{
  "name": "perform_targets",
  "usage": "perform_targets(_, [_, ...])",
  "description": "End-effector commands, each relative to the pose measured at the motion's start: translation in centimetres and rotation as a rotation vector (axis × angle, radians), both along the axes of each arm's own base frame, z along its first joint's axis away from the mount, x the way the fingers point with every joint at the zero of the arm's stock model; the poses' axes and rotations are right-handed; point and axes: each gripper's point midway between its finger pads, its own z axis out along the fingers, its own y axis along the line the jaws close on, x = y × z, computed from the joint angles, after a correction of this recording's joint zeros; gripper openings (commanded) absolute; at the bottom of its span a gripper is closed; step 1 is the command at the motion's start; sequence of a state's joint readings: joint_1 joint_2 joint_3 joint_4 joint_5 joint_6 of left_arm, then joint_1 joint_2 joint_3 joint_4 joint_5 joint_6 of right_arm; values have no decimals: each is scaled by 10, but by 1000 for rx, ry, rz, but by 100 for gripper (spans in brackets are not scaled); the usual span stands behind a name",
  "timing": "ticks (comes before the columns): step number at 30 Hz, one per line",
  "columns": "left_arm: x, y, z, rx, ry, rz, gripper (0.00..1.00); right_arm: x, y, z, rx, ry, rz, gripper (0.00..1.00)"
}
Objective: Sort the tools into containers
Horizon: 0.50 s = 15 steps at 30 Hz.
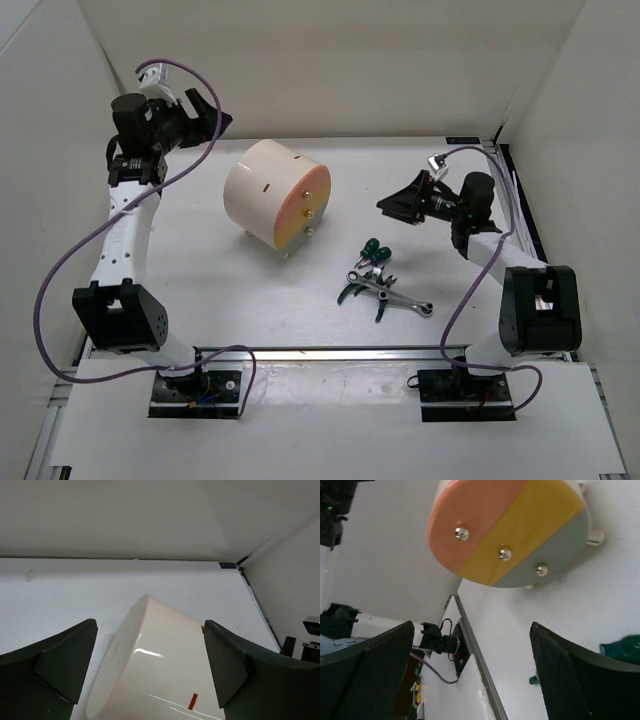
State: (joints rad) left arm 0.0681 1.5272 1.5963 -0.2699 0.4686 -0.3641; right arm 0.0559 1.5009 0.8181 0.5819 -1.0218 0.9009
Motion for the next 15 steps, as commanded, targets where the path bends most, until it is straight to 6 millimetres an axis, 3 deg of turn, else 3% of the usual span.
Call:
perform_targets(1, [-12, -28, 17, -70, -28, -143, 99, -5, 12, 38, 65, -103, 50, 99])
perform_targets(2, [-13, -33, 18, -62, -58, -154, 99, -8, 13, 52, 116, -102, 54, 99])
perform_targets(4, [-23, -47, 19, -24, -139, -211, 99, -11, 14, 52, 187, -67, 81, 99])
perform_targets(5, [-36, -51, 23, -7, -255, -222, 99, -20, 9, 70, 281, -71, 107, 99])
perform_targets(6, [-39, -44, 25, 0, -307, -164, 99, -21, 6, 72, 335, -54, 115, 99])
perform_targets(7, [-57, -54, 50, 6, -439, -163, 99, -14, 6, 56, 384, -24, 129, 99])
perform_targets(8, [-63, -59, 47, 4, -458, -155, 99, -5, 9, 63, 405, 22, 162, 99])
perform_targets(10, [-60, -57, 36, 21, -447, -114, 99, -4, 27, 52, 354, 52, 272, 99])
perform_targets(11, [-58, -61, 32, 29, -430, -123, 99, -10, 38, 58, 345, 13, 311, 99])
perform_targets(12, [-59, -65, 40, 43, -447, -149, 99, -8, 40, 62, 357, -25, 293, 99])
perform_targets(14, [-52, -71, 29, 80, -413, -182, 99, -11, 48, 63, 359, -34, 276, 99])
perform_targets(15, [-53, -76, 39, 87, -430, -201, 99, -8, 50, 56, 325, -84, 258, 99])
